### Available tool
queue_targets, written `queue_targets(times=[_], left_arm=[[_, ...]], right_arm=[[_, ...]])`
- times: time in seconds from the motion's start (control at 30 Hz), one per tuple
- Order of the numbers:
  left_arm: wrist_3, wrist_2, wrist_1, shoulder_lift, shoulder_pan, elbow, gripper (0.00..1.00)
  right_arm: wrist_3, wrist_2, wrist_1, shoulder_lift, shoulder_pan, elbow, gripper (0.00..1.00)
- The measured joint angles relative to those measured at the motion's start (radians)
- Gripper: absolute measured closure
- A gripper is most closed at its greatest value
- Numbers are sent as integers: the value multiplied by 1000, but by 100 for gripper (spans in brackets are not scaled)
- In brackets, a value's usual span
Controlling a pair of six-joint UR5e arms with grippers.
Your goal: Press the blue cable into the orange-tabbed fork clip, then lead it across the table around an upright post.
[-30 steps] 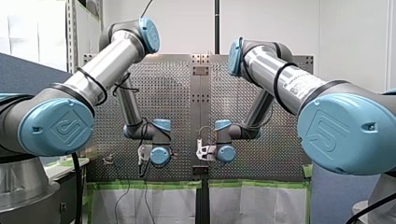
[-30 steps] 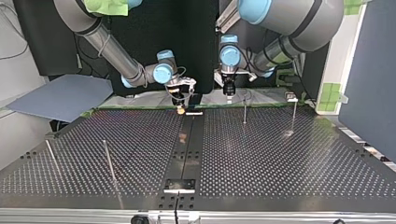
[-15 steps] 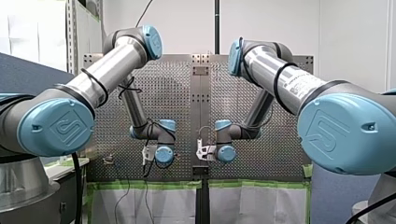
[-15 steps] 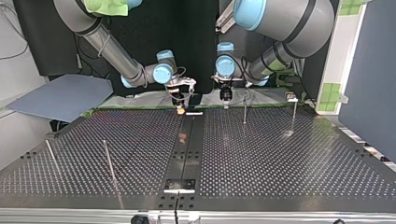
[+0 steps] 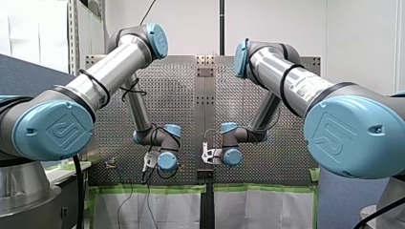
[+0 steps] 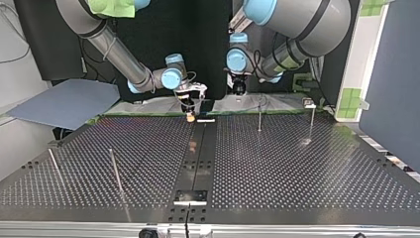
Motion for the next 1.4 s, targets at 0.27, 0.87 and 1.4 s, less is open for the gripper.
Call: queue_targets(times=[0.27,0.87,1.4], left_arm=[[-14,-17,23,16,1,-7,0],[-57,-32,81,30,4,-4,0],[-82,-24,87,31,16,53,0]], right_arm=[[-1,-1,3,0,0,0,100],[-4,-3,4,0,0,0,100],[-5,-3,6,1,2,0,100]])
